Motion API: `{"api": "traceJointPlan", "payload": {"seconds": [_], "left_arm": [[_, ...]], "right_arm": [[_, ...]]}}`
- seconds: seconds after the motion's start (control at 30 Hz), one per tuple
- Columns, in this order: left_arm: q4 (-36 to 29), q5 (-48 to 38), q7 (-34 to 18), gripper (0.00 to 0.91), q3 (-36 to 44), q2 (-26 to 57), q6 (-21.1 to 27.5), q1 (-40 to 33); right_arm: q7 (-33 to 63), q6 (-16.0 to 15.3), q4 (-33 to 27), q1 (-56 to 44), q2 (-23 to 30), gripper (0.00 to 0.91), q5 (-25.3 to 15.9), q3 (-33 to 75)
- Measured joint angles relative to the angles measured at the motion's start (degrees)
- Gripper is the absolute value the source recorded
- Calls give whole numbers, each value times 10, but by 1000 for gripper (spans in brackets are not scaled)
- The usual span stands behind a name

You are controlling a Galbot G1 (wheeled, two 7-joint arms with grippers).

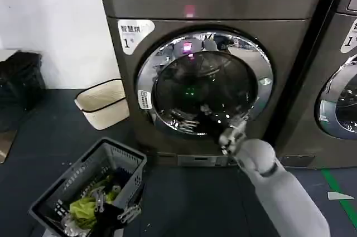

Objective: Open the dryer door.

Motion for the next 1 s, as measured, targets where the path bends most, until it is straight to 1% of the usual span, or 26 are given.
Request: {"api": "traceJointPlan", "payload": {"seconds": [0.07, 0.2, 0.37, 0.77, 1.0], "left_arm": [[0, 0, 0, 907, 1, 0, 0, 1], [-7, 4, 1, 907, 1, 2, 3, 4], [-15, 4, 1, 907, 3, 2, 7, 6], [-18, 3, -1, 907, 4, 2, 6, 9], [-17, 2, -2, 907, 4, 1, 7, 8]], "right_arm": [[-4, 12, -15, 11, 10, 907, -11, -10], [-2, 14, -45, 31, 29, 907, -12, -27], [-1, 19, -74, 49, 39, 907, -12, -44], [-4, 33, -119, 69, 57, 907, -12, -53], [-18, 33, -142, 84, 62, 907, -8, -61]]}}
